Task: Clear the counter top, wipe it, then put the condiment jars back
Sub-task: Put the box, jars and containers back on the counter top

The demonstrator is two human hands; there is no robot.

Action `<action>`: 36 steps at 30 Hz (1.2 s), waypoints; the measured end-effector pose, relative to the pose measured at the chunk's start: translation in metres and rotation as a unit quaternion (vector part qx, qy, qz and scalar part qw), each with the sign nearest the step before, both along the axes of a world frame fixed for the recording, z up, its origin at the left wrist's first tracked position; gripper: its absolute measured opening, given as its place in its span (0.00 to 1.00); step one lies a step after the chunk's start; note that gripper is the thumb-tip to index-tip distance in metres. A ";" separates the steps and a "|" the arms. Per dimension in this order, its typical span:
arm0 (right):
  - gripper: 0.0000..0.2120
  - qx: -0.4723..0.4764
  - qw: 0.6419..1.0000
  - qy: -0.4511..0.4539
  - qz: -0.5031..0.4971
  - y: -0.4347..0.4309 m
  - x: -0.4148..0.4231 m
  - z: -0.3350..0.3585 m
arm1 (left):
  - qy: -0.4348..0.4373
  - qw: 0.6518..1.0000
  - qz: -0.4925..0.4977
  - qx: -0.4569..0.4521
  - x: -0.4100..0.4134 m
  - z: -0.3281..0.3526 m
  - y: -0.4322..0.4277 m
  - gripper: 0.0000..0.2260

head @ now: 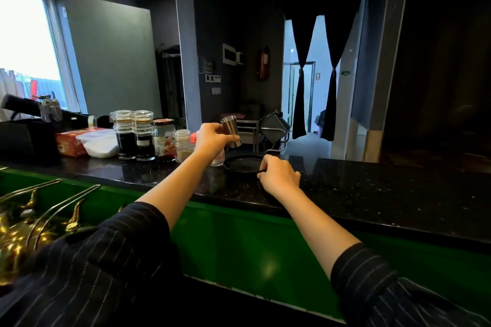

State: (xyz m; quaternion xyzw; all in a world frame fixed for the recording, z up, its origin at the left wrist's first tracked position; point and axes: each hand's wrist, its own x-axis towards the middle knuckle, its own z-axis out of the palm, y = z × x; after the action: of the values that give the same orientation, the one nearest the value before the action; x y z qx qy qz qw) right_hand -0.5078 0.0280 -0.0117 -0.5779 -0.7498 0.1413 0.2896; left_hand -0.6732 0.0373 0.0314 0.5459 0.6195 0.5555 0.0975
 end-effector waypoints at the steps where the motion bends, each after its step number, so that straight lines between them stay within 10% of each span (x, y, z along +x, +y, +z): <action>1: 0.02 0.003 1.000 -0.001 -0.004 0.001 0.000 -0.001 | 0.001 1.000 -0.010 -0.006 0.003 -0.001 0.000 0.15; 36: 0.13 0.008 0.999 -0.045 -0.017 0.005 0.000 -0.006 | 0.117 0.991 0.007 -0.061 0.030 -0.044 0.016 0.14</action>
State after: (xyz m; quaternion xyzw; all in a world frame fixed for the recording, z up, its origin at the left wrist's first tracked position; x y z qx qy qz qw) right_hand -0.5083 0.0332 -0.0173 -0.5942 -0.7530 0.1043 0.2627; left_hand -0.6427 0.0538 -0.0123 0.5961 0.6630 0.4498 0.0532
